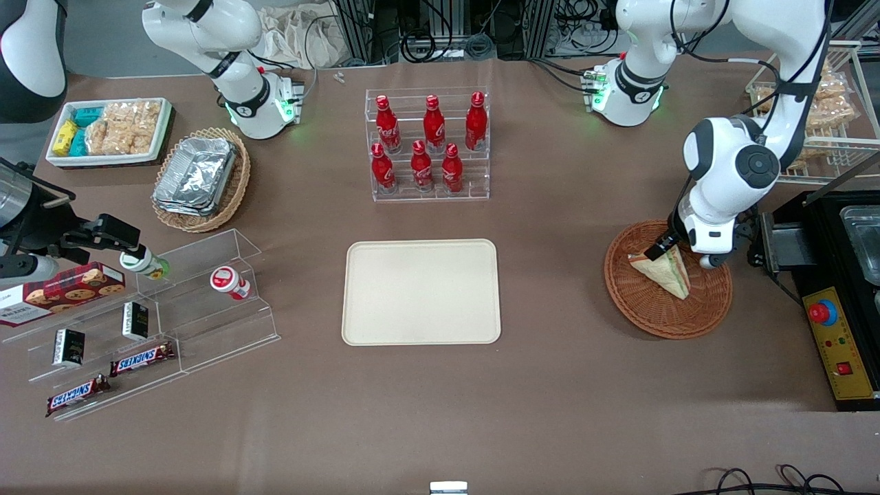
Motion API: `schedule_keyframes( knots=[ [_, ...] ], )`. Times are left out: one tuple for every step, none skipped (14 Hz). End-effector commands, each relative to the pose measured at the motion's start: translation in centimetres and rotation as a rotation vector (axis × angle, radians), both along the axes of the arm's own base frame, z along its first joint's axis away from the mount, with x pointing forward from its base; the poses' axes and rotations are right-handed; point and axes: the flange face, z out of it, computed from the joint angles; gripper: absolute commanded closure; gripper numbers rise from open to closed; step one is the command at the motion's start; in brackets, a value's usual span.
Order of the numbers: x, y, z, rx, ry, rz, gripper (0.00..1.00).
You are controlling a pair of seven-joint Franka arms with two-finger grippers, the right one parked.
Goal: Place sandwich from basket to tray
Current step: 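Lower the open left gripper around the wrapped sandwich in the basket, then close the left gripper on the sandwich and lift it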
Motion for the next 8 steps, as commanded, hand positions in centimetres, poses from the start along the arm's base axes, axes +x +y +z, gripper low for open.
schedule_keyframes(
  knots=[
    [-0.3, 0.0, -2.3, 0.003, -0.064, 0.003, 0.03],
    [-0.1, 0.1, -3.1, 0.002, -0.079, 0.000, 0.04],
    [0.3, 0.4, -3.2, 0.003, -0.096, -0.001, 0.05],
    [0.4, 0.5, -3.5, 0.002, -0.095, -0.004, 0.11],
    [0.7, 0.5, -3.2, 0.002, -0.103, -0.004, 0.27],
    [0.7, 0.6, -3.2, 0.003, -0.103, -0.006, 0.45],
    [0.8, 0.6, -3.2, 0.004, -0.104, -0.015, 0.61],
    [0.8, 0.6, -3.0, 0.005, -0.109, -0.030, 0.74]
  ],
)
